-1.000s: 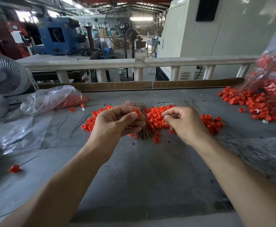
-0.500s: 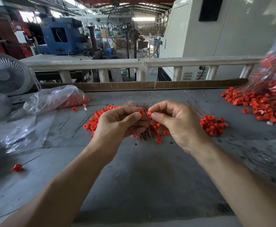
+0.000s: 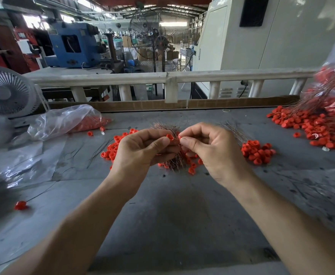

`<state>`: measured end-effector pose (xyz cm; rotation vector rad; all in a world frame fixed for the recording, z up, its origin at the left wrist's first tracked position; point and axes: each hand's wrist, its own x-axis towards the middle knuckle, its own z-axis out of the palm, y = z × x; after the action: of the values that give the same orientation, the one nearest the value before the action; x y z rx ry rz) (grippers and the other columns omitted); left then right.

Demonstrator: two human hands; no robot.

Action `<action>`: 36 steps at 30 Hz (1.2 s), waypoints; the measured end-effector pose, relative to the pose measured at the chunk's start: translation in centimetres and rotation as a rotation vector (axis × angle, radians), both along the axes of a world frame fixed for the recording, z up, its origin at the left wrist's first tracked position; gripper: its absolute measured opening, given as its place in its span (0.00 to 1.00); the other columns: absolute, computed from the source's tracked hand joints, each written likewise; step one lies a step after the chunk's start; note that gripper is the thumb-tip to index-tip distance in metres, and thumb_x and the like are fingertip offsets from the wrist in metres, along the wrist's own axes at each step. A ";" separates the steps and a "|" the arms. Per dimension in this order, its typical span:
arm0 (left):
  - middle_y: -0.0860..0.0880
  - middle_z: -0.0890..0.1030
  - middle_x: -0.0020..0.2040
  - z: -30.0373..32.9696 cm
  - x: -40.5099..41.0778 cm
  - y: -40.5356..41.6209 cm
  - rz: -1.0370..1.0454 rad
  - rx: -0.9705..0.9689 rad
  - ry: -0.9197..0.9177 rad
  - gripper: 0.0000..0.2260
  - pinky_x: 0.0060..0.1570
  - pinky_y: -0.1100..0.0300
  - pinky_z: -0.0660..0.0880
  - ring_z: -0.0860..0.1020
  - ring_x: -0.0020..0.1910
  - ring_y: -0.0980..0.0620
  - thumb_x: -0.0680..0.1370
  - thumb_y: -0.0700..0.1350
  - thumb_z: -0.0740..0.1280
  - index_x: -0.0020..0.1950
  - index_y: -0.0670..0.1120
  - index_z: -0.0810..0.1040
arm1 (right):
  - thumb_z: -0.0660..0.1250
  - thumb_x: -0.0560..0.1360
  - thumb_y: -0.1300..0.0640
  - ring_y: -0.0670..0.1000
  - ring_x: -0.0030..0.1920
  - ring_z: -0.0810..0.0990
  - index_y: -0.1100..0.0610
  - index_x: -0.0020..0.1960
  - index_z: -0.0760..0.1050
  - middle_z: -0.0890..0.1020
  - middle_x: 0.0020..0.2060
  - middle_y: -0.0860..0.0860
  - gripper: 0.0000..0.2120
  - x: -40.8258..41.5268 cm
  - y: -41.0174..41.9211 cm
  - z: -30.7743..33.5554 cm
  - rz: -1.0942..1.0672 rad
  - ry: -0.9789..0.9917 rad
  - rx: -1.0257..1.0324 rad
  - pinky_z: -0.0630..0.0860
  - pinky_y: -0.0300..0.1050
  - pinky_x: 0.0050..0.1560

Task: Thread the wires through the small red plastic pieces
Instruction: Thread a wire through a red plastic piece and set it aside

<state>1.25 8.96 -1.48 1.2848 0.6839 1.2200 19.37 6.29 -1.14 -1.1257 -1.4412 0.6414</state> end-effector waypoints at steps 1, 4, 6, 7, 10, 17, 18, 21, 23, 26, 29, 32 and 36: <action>0.39 0.87 0.46 0.0 0.1 -0.1 0.002 0.006 0.007 0.11 0.45 0.59 0.83 0.87 0.47 0.43 0.73 0.42 0.71 0.54 0.40 0.83 | 0.75 0.76 0.60 0.44 0.39 0.84 0.50 0.45 0.84 0.86 0.37 0.46 0.05 0.0 -0.2 0.2 -0.020 -0.029 0.030 0.80 0.38 0.42; 0.39 0.87 0.46 0.1 0.1 -0.2 0.000 0.027 0.029 0.12 0.44 0.59 0.83 0.87 0.46 0.44 0.72 0.41 0.71 0.55 0.39 0.82 | 0.76 0.75 0.59 0.45 0.45 0.84 0.50 0.46 0.85 0.86 0.41 0.44 0.04 -0.3 -0.6 0.6 -0.052 -0.098 0.121 0.79 0.37 0.48; 0.40 0.87 0.46 0.2 0.1 -0.3 -0.004 0.045 0.046 0.12 0.45 0.59 0.83 0.87 0.46 0.45 0.72 0.41 0.70 0.55 0.40 0.82 | 0.76 0.75 0.60 0.45 0.46 0.84 0.52 0.47 0.85 0.85 0.41 0.45 0.04 -0.5 -0.8 0.7 -0.069 -0.149 0.162 0.78 0.36 0.48; 0.40 0.87 0.46 0.2 0.1 -0.4 -0.005 0.053 0.052 0.12 0.45 0.58 0.83 0.87 0.46 0.44 0.72 0.41 0.70 0.55 0.40 0.82 | 0.76 0.75 0.61 0.44 0.46 0.83 0.52 0.47 0.85 0.85 0.41 0.45 0.05 -0.6 -0.8 0.7 -0.076 -0.176 0.173 0.78 0.36 0.49; 0.38 0.86 0.46 0.2 0.2 -0.4 0.002 0.076 0.064 0.13 0.48 0.56 0.84 0.86 0.47 0.42 0.73 0.40 0.70 0.56 0.38 0.82 | 0.76 0.74 0.62 0.44 0.46 0.83 0.54 0.48 0.85 0.84 0.42 0.44 0.05 -0.8 -0.7 0.6 -0.089 -0.223 0.184 0.77 0.36 0.48; 0.40 0.87 0.46 0.1 0.3 -0.4 0.038 0.154 0.135 0.11 0.47 0.57 0.84 0.87 0.47 0.43 0.75 0.38 0.70 0.56 0.38 0.82 | 0.76 0.73 0.63 0.44 0.47 0.83 0.56 0.47 0.85 0.85 0.43 0.45 0.05 -0.8 -0.7 0.7 -0.122 -0.294 0.245 0.77 0.35 0.49; 0.41 0.87 0.46 0.1 0.3 -0.4 0.046 0.166 0.144 0.11 0.47 0.57 0.84 0.87 0.46 0.43 0.74 0.39 0.70 0.56 0.39 0.82 | 0.77 0.73 0.63 0.44 0.47 0.83 0.56 0.47 0.86 0.85 0.43 0.45 0.05 -0.8 -0.7 0.7 -0.124 -0.304 0.246 0.77 0.35 0.49; 0.42 0.87 0.45 0.0 0.4 -0.4 0.080 0.201 0.166 0.09 0.47 0.57 0.83 0.87 0.45 0.44 0.76 0.37 0.70 0.55 0.40 0.83 | 0.77 0.73 0.63 0.44 0.46 0.82 0.56 0.47 0.86 0.84 0.42 0.45 0.04 -0.7 -0.8 0.8 -0.127 -0.322 0.249 0.77 0.35 0.48; 0.43 0.87 0.45 -0.1 0.4 -0.3 0.097 0.221 0.185 0.09 0.48 0.56 0.84 0.87 0.45 0.45 0.77 0.35 0.70 0.56 0.40 0.83 | 0.77 0.73 0.63 0.44 0.45 0.82 0.57 0.47 0.86 0.84 0.42 0.46 0.04 -0.7 -0.8 0.8 -0.135 -0.348 0.267 0.78 0.37 0.47; 0.43 0.87 0.45 -0.2 0.4 -0.3 0.102 0.236 0.202 0.09 0.48 0.56 0.84 0.87 0.45 0.45 0.76 0.36 0.71 0.56 0.40 0.83 | 0.77 0.73 0.64 0.45 0.45 0.82 0.57 0.46 0.86 0.84 0.42 0.47 0.03 -0.8 -0.9 0.9 -0.141 -0.392 0.293 0.79 0.41 0.48; 0.42 0.87 0.45 -0.2 0.2 -0.3 0.086 0.202 0.171 0.08 0.47 0.58 0.83 0.87 0.45 0.44 0.77 0.35 0.70 0.56 0.39 0.83 | 0.76 0.74 0.64 0.45 0.45 0.82 0.58 0.46 0.86 0.84 0.43 0.47 0.03 -0.9 -0.9 0.9 -0.131 -0.418 0.313 0.78 0.43 0.48; 0.41 0.87 0.44 -0.2 0.3 -0.2 0.069 0.159 0.135 0.08 0.46 0.58 0.83 0.87 0.45 0.44 0.77 0.35 0.70 0.55 0.39 0.83 | 0.76 0.74 0.63 0.45 0.46 0.82 0.57 0.48 0.86 0.84 0.44 0.48 0.04 -0.9 -1.0 0.9 -0.134 -0.438 0.343 0.78 0.41 0.49; 0.39 0.86 0.45 -0.3 0.4 -0.2 0.016 0.035 0.037 0.12 0.49 0.53 0.84 0.85 0.45 0.44 0.73 0.43 0.71 0.54 0.39 0.83 | 0.76 0.75 0.60 0.49 0.50 0.81 0.57 0.52 0.84 0.82 0.48 0.48 0.07 -1.3 -1.1 0.6 -0.179 -0.573 0.377 0.78 0.45 0.51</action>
<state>1.62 8.78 -1.79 1.3359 0.7038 1.2285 18.09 5.15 -0.55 -1.1624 -1.8175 -0.1010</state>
